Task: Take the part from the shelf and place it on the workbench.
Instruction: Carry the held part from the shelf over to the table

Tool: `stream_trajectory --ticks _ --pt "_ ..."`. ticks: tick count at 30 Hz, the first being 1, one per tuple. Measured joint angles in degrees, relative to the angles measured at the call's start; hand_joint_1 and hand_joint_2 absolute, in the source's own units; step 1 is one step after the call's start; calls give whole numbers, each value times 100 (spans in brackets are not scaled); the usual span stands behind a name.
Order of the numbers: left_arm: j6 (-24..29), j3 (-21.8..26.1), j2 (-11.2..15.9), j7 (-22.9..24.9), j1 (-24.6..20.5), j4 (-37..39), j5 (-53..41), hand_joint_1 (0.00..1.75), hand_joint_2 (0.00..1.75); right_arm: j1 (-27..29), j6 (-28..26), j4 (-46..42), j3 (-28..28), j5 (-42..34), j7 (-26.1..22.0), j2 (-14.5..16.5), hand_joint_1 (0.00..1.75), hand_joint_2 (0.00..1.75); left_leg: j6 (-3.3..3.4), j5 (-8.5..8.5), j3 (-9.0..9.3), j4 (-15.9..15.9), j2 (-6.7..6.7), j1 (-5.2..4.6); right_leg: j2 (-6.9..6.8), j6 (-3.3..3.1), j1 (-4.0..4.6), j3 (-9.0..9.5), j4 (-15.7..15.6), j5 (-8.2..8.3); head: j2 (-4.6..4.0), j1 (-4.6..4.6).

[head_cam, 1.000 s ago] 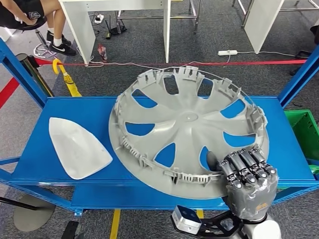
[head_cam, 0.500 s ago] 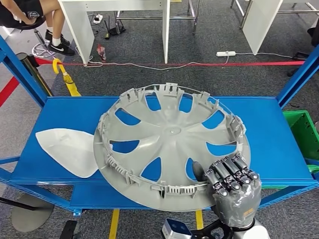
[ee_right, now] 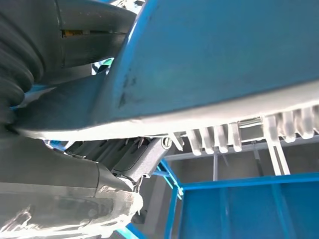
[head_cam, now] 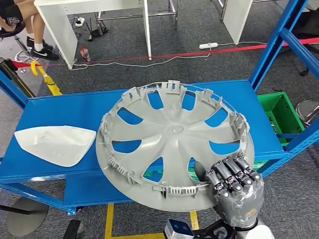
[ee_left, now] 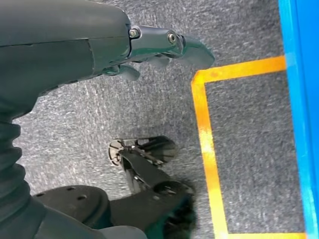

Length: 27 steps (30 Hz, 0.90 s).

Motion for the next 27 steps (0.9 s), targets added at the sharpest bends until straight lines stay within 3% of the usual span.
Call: stream_trajectory --ticks 2,3,4,6,7,8,11,12,13,14,15,16,17,18,19,21,22,23,25,26,27 --pt "9 0 1 1 -22 0 -14 0 175 10 0 -37 -9 1 0 0 175 175 47 127 506 -772 -241 7 94 49 1 -82 -5 100 0 4" --pt "13 0 1 2 -31 0 -22 0 175 14 0 -56 -12 1 9 0 175 175 56 131 632 -993 -336 5 135 80 -4 -106 -16 152 0 1" --pt "14 0 -1 2 -39 0 -28 0 175 22 0 -74 -14 1 18 0 175 175 63 123 667 -1086 -377 -3 177 117 -11 -125 -38 209 0 -3" --pt "15 0 -7 2 -42 2 -33 0 175 47 0 -99 -15 0 27 -1 175 175 106 219 602 -1112 -261 -6 244 197 -19 -170 -85 293 0 -19" --pt "17 0 -9 2 -46 4 -33 0 175 59 0 -110 -15 1 27 -2 175 175 150 278 555 -1125 -189 3 196 228 -13 -228 -45 221 0 -10" --pt "19 0 -11 2 -47 5 -34 0 175 66 0 -121 -14 0 27 -3 175 175 189 342 496 -1143 -109 16 98 256 -4 -306 103 36 0 2" --pt "23 0 -7 2 -38 8 -47 0 175 71 0 -146 -11 -2 31 -9 175 175 249 508 300 -1147 114 6 -211 317 -7 -554 1115 -763 0 33" --pt "24 -1 -7 5 -37 8 -55 0 175 74 0 -155 -14 -2 30 -11 175 175 248 563 229 -1144 192 1 -239 336 -11 -563 1405 -848 0 37" --pt "28 -2 -6 12 -40 9 -64 0 175 78 0 -168 -17 -2 23 -13 175 175 242 617 156 -1139 268 -2 -253 353 -13 -500 1544 -806 0 41" --pt "33 -3 -7 21 -44 9 -71 0 175 81 0 -184 -21 -2 6 -14 175 175 230 672 81 -1131 341 -2 -269 366 -16 -343 1494 -662 0 47" --pt "38 -5 -8 34 -49 9 -82 0 175 86 0 -203 -26 -2 -18 -15 175 175 211 721 11 -1119 406 -1 -310 375 -18 -92 1252 -498 0 46" --pt "46 -8 -9 46 -54 8 -94 0 175 89 0 -228 -31 -2 -44 -15 175 175 186 763 -46 -1098 460 -9 -410 387 -14 225 859 -442 0 47" --pt "52 -11 -11 55 -60 8 -106 0 175 93 0 -263 -36 -2 -74 -15 175 175 157 801 -88 -1074 506 -19 -508 370 2 552 411 -474 0 44" --pt "58 -15 -14 63 -69 8 -120 0 175 100 0 -301 -46 -2 -97 -15 175 175 129 843 -110 -1057 548 -30 -590 335 19 768 59 -552 0 36" --pt "63 -19 -16 71 -82 8 -131 0 175 109 0 -341 -63 -2 -112 -15 175 175 103 886 -119 -1047 591 -37 -632 291 40 880 -165 -641 0 36" --pt "67 -27 -25 101 -105 9 -166 0 175 147 0 -404 -116 -3 -137 -15 175 175 50 950 -128 -1046 655 -25 -562 165 49 817 -222 -615 0 33" --pt "67 -30 -29 126 -114 9 -191 0 175 167 0 -429 -148 -5 -149 -15 175 175 13 884 -146 -1013 596 -12 -516 113 42 765 -214 -567 0 37" --pt "67 -34 -36 149 -118 9 -217 0 175 186 0 -450 -178 -5 -161 -15 175 175 -24 705 -180 -901 484 -4 -469 61 28 709 -213 -503 0 33" --pt "63 -50 -48 193 -124 9 -271 0 175 231 0 -479 -235 -3 -176 -14 175 175 -75 91 -315 -346 217 5 -355 -2 12 559 -210 -344 0 20" --pt "57 -64 -55 215 -130 9 -298 0 175 262 0 -492 -272 -3 -177 -13 175 175 -80 -182 -385 27 155 4 -286 -16 12 467 -206 -258 0 14" --pt "51 -84 -57 239 -142 9 -327 0 175 302 0 -505 -316 -3 -176 -12 175 175 -77 -323 -423 341 132 3 -215 -18 15 364 -201 -176 0 11"
